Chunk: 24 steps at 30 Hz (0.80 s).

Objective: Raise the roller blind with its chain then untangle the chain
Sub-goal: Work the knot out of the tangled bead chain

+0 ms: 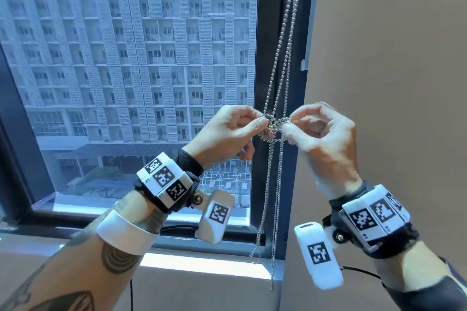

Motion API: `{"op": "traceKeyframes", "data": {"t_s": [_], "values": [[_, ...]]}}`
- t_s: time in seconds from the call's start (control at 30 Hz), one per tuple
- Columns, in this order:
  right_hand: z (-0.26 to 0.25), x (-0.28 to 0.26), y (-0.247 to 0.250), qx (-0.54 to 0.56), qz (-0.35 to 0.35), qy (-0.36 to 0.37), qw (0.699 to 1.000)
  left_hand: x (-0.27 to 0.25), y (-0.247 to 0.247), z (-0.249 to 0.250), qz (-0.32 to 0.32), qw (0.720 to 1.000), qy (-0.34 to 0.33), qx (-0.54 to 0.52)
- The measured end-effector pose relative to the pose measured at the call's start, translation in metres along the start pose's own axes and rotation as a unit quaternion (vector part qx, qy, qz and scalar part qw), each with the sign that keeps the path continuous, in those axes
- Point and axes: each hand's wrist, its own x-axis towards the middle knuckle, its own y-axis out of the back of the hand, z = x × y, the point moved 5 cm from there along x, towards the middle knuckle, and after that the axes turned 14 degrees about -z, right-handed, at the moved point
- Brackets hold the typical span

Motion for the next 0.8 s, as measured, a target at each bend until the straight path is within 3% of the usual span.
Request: {"op": "traceKeyframes", "data": {"t_s": [0.1, 0.23, 0.33, 0.43, 0.5, 0.57, 0.8], "values": [[0.005, 0.000, 0.002, 0.084, 0.003, -0.023, 0.996, 0.001, 0.000, -0.001, 0.017, 0.998, -0.007, 0.054], [0.006, -0.004, -0.006, 0.234, -0.062, -0.067, 0.968, 0.003, -0.002, 0.002, 0.045, 0.990, -0.021, 0.134], [0.004, -0.006, -0.005, 0.259, -0.087, -0.062, 0.960, 0.005, -0.006, 0.009, 0.046, 0.983, -0.020, 0.177], [0.000, -0.007, -0.002, 0.157, -0.087, -0.057, 0.982, 0.008, -0.009, 0.014, 0.048, 0.975, -0.020, 0.214], [-0.001, -0.009, 0.004, -0.016, -0.018, -0.042, 0.999, 0.010, -0.011, 0.016, 0.055, 0.972, -0.040, 0.226], [-0.002, -0.011, 0.007, -0.117, 0.042, -0.023, 0.992, 0.012, -0.013, 0.016, 0.072, 0.967, -0.045, 0.239], [-0.006, -0.025, 0.006, -0.210, 0.094, 0.041, 0.972, 0.011, -0.020, 0.018, 0.130, 0.950, -0.054, 0.280]]}}
